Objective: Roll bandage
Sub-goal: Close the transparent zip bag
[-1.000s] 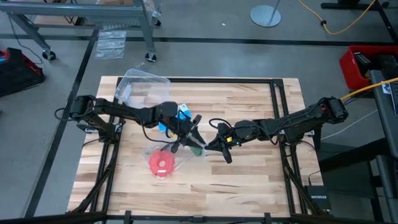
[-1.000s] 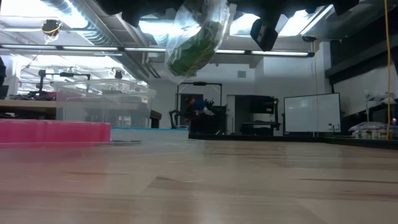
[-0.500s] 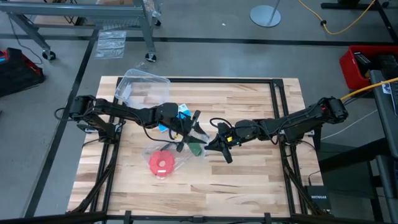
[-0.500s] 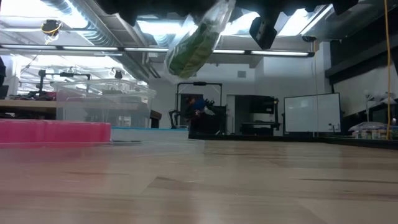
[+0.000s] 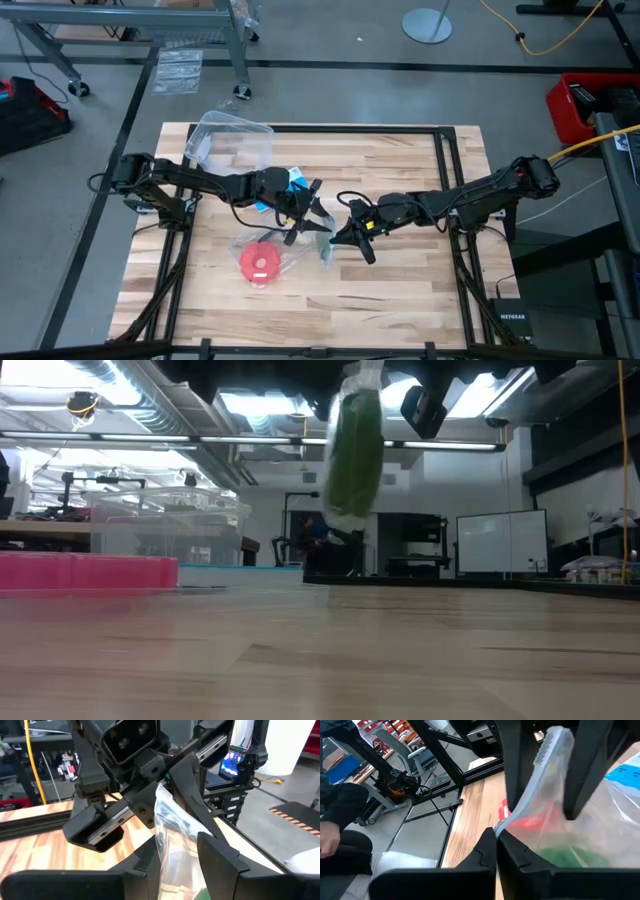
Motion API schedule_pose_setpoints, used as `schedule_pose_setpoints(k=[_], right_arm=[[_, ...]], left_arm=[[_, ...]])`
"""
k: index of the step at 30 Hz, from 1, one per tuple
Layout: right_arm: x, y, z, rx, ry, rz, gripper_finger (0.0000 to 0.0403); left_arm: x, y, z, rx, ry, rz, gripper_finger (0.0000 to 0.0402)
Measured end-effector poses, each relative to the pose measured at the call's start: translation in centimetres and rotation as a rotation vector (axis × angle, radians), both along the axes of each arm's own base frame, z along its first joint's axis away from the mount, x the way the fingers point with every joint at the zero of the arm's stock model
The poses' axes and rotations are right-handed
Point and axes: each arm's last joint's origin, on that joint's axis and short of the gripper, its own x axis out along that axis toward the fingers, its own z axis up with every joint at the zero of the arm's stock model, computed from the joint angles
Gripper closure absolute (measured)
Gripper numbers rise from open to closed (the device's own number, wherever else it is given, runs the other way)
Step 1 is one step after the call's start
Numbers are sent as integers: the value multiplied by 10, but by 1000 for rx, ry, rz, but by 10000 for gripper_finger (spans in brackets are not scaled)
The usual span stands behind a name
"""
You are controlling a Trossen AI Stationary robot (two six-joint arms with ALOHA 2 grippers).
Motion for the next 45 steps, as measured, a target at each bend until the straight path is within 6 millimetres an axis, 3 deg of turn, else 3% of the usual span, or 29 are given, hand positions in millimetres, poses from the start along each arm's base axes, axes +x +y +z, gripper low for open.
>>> schedule_pose_setpoints(k=[10, 29, 33, 40, 45], right_arm=[[0, 0, 0, -2, 0, -8, 402], [3, -1, 2, -3, -44, -42, 402], [7, 0, -5, -2, -21, -40, 402], [11, 1, -10, 13, -3, -27, 402], [10, 2, -11, 15, 2, -17, 402]], left_arm=[[-1, -13, 1, 5, -11, -85, 290], [3, -12, 0, 39, -62, -73, 291], [3, -11, 0, 42, -58, -67, 313], [3, -8, -2, 42, -44, -57, 393], [3, -7, -2, 39, -40, -54, 399]])
